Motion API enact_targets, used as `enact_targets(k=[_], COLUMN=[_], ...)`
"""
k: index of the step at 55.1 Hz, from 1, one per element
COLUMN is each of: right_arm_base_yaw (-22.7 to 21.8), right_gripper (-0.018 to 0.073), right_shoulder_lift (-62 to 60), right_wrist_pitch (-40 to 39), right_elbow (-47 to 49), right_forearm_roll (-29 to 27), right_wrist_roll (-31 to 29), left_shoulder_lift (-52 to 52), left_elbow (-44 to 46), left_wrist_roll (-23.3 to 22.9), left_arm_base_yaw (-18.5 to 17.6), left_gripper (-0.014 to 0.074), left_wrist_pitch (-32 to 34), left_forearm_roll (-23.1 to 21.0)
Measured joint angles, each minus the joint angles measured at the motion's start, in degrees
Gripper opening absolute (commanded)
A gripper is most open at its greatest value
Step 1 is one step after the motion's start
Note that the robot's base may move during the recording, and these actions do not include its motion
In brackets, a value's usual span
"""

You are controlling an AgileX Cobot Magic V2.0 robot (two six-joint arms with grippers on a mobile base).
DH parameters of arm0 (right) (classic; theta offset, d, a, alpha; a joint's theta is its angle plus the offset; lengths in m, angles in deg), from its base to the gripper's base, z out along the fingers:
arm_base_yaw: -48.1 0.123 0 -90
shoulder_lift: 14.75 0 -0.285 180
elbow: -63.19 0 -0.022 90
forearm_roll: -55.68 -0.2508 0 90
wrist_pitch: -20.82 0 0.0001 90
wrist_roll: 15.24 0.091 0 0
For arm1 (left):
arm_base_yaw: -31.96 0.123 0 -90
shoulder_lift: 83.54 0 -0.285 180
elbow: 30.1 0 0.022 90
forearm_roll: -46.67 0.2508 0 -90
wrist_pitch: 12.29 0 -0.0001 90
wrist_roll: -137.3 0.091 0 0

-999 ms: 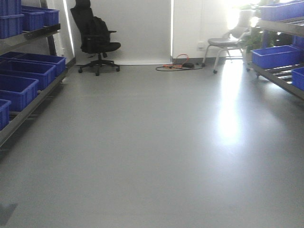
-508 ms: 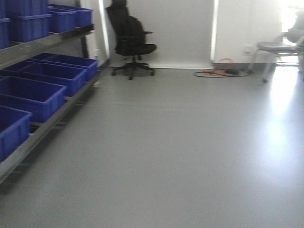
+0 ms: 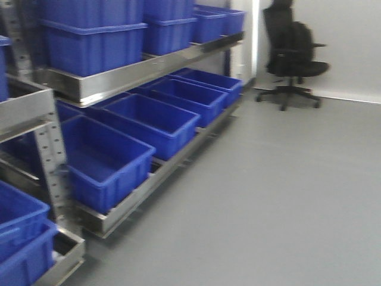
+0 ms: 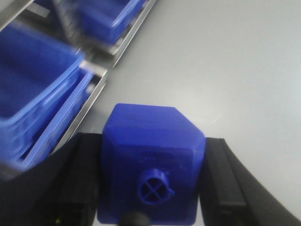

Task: Pick and sort blue part to right shelf
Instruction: 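Drive the base toward the shelf of blue bins, then position the base facing the open blue bins on the shelf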

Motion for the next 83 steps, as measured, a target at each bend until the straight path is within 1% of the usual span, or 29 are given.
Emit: enact_targets(k=[4, 8, 11, 14, 19, 28, 32, 36, 39, 47, 52, 58, 72, 83], right_arm_base_yaw=[0.0, 0.0, 0.0, 0.0, 0.0, 0.0, 0.0, 0.0, 0.0, 0.0, 0.0, 0.0, 0.0, 0.0], right_gripper=[0.0123, 0.0123, 0.0123, 0.0123, 0.0123, 0.0123, 0.0123, 0.0123, 0.0123, 0.0123, 0.0123, 0.0123, 0.0123, 0.0123], right_shoulder_lift=[0.0, 0.0, 0.0, 0.0, 0.0, 0.0, 0.0, 0.0, 0.0, 0.0, 0.0, 0.0, 0.0, 0.0], right_wrist_pitch=[0.0, 0.1, 0.1, 0.1, 0.1, 0.2, 0.2, 0.2, 0.2, 0.2, 0.3, 0.3, 0.3, 0.3], right_elbow=[0.0, 0.0, 0.0, 0.0, 0.0, 0.0, 0.0, 0.0, 0.0, 0.0, 0.0, 0.0, 0.0, 0.0], right_forearm_roll=[0.0, 0.0, 0.0, 0.0, 0.0, 0.0, 0.0, 0.0, 0.0, 0.0, 0.0, 0.0, 0.0, 0.0], right_wrist_roll=[0.0, 0.0, 0.0, 0.0, 0.0, 0.0, 0.0, 0.0, 0.0, 0.0, 0.0, 0.0, 0.0, 0.0], left_shoulder_lift=[4.7, 9.4, 12.9, 15.5, 17.8, 18.1, 17.2, 15.5, 13.7, 8.6, 6.6, 4.9, -0.7, -4.6], left_elbow=[0.0, 0.2, 1.6, 3.8, 7.5, 13.8, 15.1, 15.2, 15.2, 15.2, 15.2, 15.2, 15.3, 18.9], left_wrist_roll=[0.0, 0.0, 0.0, 0.0, 0.0, 0.0, 0.0, 0.0, 0.0, 0.0, 0.0, 0.0, 0.0, 0.0], left_arm_base_yaw=[0.0, 0.0, 0.0, 0.0, 0.0, -0.1, -0.5, -2.2, -4.1, -11.5, -14.0, -14.5, -14.5, -14.5], left_gripper=[0.0333, 0.0333, 0.0333, 0.0333, 0.0333, 0.0333, 0.0333, 0.0333, 0.0333, 0.0333, 0.0333, 0.0333, 0.0333, 0.0333], left_wrist_pitch=[0.5, 4.3, 6.3, 6.8, 5.0, 0.2, -2.0, -4.1, -5.2, -6.1, -6.1, -6.7, -7.1, -7.4], left_forearm_roll=[0.0, -0.1, -1.2, -2.3, -2.9, -5.6, -5.8, -5.9, -5.9, -4.8, -4.6, -4.6, -4.4, -3.0])
